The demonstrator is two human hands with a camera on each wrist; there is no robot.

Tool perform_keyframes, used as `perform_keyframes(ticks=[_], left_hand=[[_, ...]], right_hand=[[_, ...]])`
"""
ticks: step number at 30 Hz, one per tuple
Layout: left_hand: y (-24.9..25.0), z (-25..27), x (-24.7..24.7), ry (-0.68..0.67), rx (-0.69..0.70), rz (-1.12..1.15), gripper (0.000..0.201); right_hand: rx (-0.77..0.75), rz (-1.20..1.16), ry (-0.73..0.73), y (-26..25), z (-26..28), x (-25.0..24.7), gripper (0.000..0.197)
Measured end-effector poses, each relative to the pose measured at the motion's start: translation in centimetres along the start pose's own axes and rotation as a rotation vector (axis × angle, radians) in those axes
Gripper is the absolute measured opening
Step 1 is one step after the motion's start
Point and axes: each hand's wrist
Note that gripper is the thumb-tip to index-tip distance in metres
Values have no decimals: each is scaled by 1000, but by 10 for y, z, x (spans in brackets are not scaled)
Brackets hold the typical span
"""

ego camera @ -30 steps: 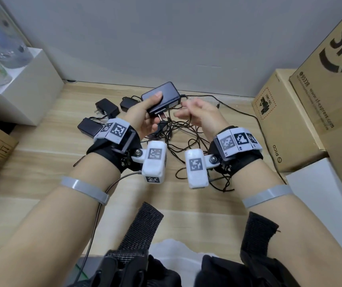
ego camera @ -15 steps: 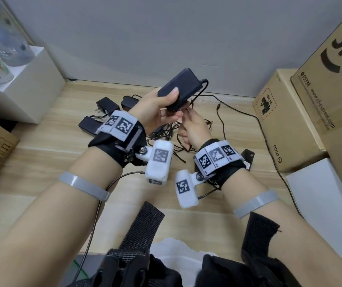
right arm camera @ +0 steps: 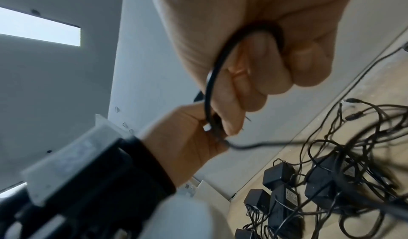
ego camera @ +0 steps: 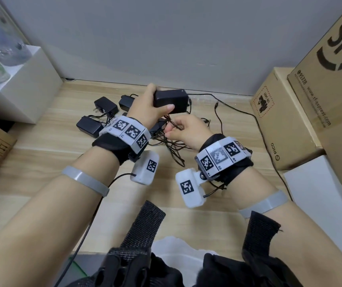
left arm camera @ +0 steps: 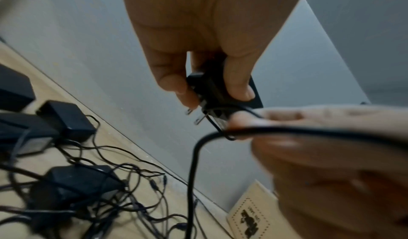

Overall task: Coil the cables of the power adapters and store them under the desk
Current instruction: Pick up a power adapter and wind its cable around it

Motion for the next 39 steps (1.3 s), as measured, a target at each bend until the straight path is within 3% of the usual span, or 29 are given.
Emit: perform_keyframes(ticks=[3, 6, 11, 14, 17, 20, 22, 27, 30, 32, 39], left_hand=[[-15, -2, -2, 16, -65, -23, 32], [-23, -2, -3, 21, -94, -61, 34], [-31, -3, -3, -48, -131, -90, 32], [-28, 0, -5, -187, -154, -19, 27], [-19, 4, -11, -442, -151, 80, 21], [-14, 3, -19, -692, -85, 204, 40], [-12, 2, -23, -726, -66, 315, 43], [-5, 1, -22, -569, -79, 644, 63], [2, 1, -15, -383, -122, 701, 42], [5, 0, -12, -297, -144, 702, 30], [2, -2, -7, -151, -117, 477, 25]], right_hand=[[18, -51, 61, 3, -1, -6, 27], [4, -182, 28, 1, 0, -15, 29], [-8, -606, 30, -12, -2, -23, 19], [-41, -562, 105, -12, -8, -29, 30], [-128, -357, 223, -8, -13, -35, 31], [-94, -251, 272, 3, -16, -40, 30], [-49, -236, 274, 13, -16, -40, 28], [48, -312, 269, 25, -16, -22, 25], [95, -260, 164, 26, -11, -9, 32], [108, -256, 101, 24, -7, -2, 30], [112, -255, 58, 18, -3, 7, 27]])
Point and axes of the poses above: each hand's wrist, its own z-axis away from the middle knuckle, its own x-axis out of the palm, y = z × x, and after that the axes turned 8 degrees about y, right-handed
